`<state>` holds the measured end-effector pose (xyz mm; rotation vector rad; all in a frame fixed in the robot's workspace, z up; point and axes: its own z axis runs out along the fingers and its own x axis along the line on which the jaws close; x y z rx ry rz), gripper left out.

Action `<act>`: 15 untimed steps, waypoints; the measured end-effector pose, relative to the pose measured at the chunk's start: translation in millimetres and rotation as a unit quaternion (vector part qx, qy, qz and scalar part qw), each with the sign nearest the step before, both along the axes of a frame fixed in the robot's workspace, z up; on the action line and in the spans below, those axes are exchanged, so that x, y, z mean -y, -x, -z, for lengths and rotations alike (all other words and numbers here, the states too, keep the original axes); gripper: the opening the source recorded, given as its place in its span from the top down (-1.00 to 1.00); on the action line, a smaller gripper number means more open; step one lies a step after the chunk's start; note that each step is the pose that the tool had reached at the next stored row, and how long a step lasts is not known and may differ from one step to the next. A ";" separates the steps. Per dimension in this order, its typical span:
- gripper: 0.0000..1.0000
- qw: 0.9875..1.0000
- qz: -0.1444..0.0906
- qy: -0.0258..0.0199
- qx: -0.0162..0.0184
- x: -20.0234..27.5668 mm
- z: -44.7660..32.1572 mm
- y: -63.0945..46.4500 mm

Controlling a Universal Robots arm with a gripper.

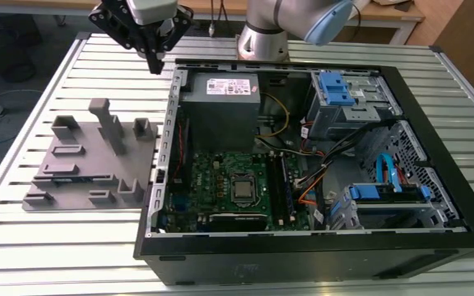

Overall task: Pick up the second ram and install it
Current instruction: 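Reach for the second ram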

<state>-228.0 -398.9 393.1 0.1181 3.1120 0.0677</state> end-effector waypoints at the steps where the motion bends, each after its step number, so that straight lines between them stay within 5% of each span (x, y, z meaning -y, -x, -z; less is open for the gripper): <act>1: 0.79 1.000 0.000 0.000 0.000 0.0 0.0 2.1; 15: 0.79 1.000 0.000 0.000 0.000 0.0 0.4 31.4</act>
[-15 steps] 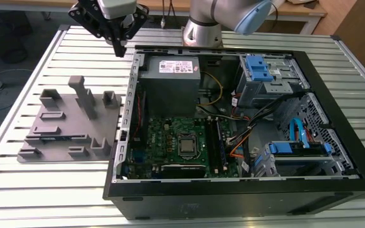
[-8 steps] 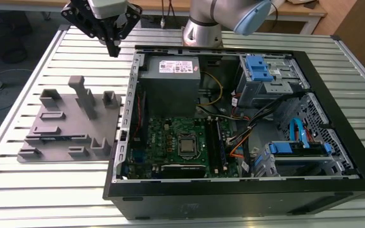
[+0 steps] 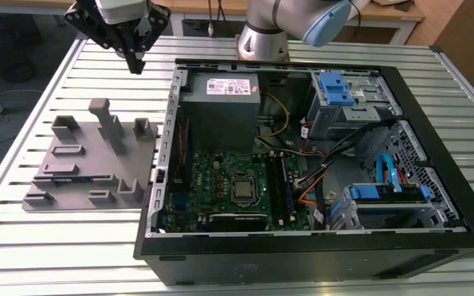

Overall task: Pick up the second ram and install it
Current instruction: 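Reach for the second ram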

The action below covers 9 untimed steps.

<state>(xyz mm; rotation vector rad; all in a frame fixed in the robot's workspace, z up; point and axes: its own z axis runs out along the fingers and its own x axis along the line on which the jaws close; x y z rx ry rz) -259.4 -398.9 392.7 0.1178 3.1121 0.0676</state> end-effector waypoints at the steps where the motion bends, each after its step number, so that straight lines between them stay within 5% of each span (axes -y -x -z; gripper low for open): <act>1: 0.79 1.000 0.000 0.000 0.000 0.0 0.1 2.4; 9: 0.79 1.000 0.000 0.000 0.000 2.1 2.1 21.3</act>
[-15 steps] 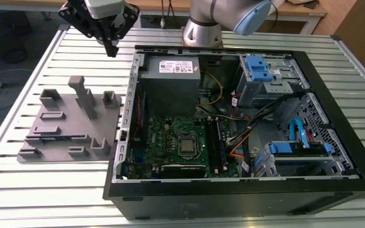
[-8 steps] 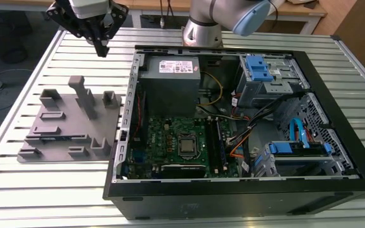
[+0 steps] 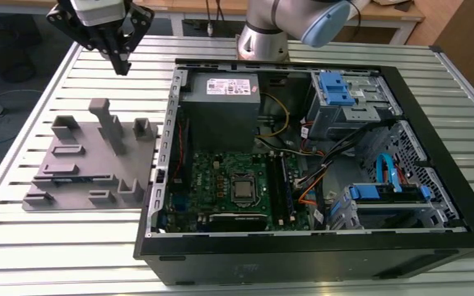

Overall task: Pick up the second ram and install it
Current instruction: 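Reach for the second ram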

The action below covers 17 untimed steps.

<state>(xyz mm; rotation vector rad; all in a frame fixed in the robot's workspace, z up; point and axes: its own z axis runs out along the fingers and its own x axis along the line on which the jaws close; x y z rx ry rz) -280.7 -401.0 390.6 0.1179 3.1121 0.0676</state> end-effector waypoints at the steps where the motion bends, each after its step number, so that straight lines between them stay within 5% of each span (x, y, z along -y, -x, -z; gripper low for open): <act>1: 0.79 1.000 0.000 0.000 0.000 0.8 0.3 2.8; 17: 0.79 1.000 -0.001 0.000 0.000 24.4 4.4 40.6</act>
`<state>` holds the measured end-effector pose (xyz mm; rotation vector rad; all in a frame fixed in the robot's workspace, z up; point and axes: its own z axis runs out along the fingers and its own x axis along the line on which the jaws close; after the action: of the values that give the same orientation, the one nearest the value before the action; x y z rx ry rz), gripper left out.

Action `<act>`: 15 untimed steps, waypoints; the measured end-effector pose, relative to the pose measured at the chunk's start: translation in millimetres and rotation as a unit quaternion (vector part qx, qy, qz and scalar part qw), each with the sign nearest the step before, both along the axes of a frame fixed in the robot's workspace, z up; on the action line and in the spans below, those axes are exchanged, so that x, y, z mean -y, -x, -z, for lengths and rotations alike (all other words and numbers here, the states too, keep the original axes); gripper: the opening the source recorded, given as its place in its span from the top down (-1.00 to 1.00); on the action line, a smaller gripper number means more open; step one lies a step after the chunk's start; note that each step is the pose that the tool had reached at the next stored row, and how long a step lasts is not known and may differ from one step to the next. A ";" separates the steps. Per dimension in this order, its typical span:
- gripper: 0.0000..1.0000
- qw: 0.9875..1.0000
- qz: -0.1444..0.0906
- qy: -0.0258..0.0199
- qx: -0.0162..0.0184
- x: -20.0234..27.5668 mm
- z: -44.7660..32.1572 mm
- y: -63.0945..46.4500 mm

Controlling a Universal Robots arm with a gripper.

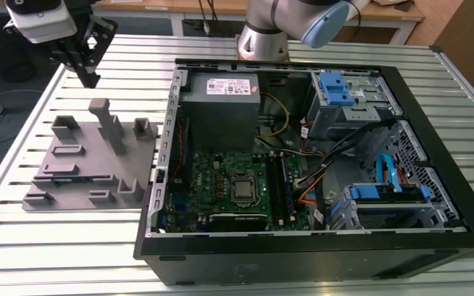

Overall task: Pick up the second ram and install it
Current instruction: 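Reach for the second ram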

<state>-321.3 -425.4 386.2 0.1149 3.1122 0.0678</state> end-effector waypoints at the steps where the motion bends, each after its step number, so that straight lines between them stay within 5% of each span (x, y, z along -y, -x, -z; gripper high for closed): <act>1: 0.79 1.000 0.000 0.000 0.000 1.0 0.3 2.7; 15: 0.79 1.000 0.000 0.000 0.000 12.8 3.3 32.7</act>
<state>-354.0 -438.2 382.9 0.1146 3.1122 0.0677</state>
